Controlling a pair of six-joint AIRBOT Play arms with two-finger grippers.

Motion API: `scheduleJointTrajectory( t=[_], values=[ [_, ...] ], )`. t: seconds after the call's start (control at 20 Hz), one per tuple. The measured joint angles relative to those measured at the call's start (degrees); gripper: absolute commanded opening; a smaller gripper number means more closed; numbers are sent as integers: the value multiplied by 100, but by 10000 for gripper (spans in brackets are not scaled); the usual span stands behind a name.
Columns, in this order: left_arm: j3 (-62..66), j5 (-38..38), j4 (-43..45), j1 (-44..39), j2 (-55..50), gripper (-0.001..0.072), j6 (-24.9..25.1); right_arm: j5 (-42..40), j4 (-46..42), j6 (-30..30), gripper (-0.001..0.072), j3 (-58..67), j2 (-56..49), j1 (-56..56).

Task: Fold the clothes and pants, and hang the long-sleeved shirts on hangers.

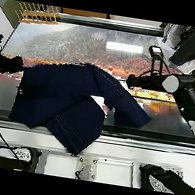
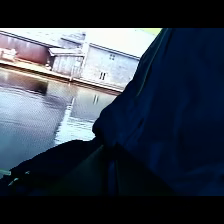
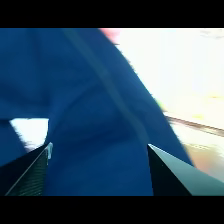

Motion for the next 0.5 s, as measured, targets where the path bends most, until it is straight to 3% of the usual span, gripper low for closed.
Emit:
scheduleJointTrajectory(
  t=[0.3, 0.5],
  values=[
    [0, -20, 11, -85, 0, 11, -17, 957, -26, -345, 651, -933, 201, -1956],
    [0, -11, 13, -94, 0, 11, -17, 809, 474, -697, 651, -2020, -11, -3709]
  ],
)
